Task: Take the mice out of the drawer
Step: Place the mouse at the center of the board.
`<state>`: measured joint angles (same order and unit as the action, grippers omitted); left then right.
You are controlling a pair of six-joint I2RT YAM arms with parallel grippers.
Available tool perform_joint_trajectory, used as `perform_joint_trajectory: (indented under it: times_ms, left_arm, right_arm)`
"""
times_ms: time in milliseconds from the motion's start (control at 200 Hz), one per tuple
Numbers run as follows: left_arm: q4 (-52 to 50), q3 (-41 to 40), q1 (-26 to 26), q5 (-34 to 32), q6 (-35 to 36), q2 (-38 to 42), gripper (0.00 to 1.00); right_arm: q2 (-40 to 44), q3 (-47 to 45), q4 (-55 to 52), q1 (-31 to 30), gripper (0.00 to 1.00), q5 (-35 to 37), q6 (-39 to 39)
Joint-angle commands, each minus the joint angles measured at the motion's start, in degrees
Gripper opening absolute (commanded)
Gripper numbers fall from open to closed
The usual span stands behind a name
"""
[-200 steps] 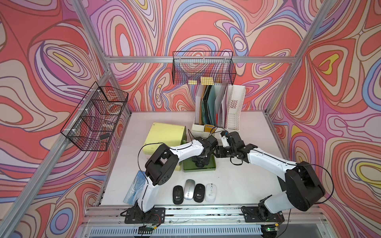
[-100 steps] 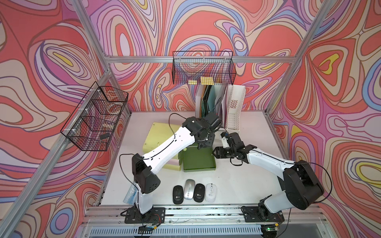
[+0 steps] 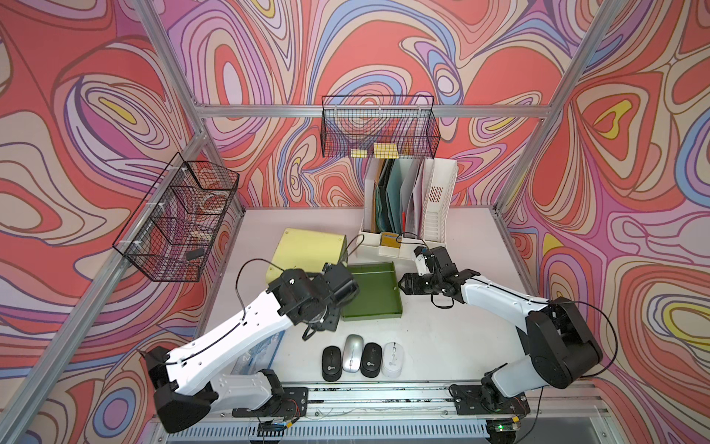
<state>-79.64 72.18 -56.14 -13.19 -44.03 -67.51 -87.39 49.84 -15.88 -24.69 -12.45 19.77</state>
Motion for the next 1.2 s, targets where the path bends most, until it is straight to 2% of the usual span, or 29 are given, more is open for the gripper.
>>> perform_joint_trajectory:
  times_ms: [0, 110, 235, 446, 611, 701, 786, 876, 956, 1001, 1026, 1097, 1192]
  left_arm:
    - [3.9, -9.2, -4.0, 1.1, -10.9, 6.2, 0.44]
    - [8.4, -20.5, -5.3, 2.7, -16.8, 10.1, 0.44]
    - [13.8, -31.3, -5.3, 2.6, -21.0, 10.9, 0.47]
    - [21.8, -37.5, -5.0, -1.0, -22.0, 6.5, 0.53]
    - [32.7, -42.0, -4.4, 2.1, -20.1, 3.2, 0.54]
    - [32.7, -42.1, -4.4, 2.5, -20.2, 1.3, 0.56]
    - [30.4, -41.8, -4.4, 1.7, -20.7, 1.2, 0.65]
    - [29.7, -41.7, -4.5, 1.1, -20.5, 3.2, 0.79]
    - [28.8, -41.4, -4.4, 0.6, -20.4, 4.9, 0.87]
    - [27.5, -40.7, -4.4, 0.3, -20.4, 5.5, 0.96]
    - [26.5, -40.0, -4.4, 0.0, -20.1, 5.9, 0.97]
    - [21.2, -36.3, -4.4, -1.2, -19.5, 6.8, 1.00]
    - [10.9, -25.6, -5.0, -2.4, -18.3, 8.7, 1.00]
  right_arm:
    - [-1.2, 0.6, 0.1, 0.5, 0.69, -0.6, -1.0]
    - [-1.2, 0.5, 0.1, 0.5, 0.69, -0.9, -1.0]
    - [-0.2, 0.0, 0.1, 0.6, 0.69, -0.8, -1.0]
    - [0.7, -0.8, 0.1, 0.6, 0.69, -0.7, -0.9]
    - [0.9, -0.9, 0.1, 0.5, 0.69, -0.6, -1.0]
    - [0.9, -1.0, 0.3, 0.6, 0.69, -0.6, -1.0]
    - [0.6, -1.1, 0.6, 0.5, 0.69, -0.8, -1.0]
    - [0.2, -1.1, 1.0, 0.5, 0.69, -1.1, -1.0]
    - [0.0, -1.2, 1.2, 0.6, 0.69, -1.3, -0.9]
    - [0.1, -1.4, 1.3, 0.6, 0.69, -1.3, -0.9]
    - [0.2, -1.4, 1.4, 0.5, 0.69, -1.3, -0.9]
    - [0.2, -1.4, 1.4, 0.5, 0.69, -1.3, -1.0]
    - [0.0, -1.5, 1.4, 0.5, 0.69, -1.2, -0.9]
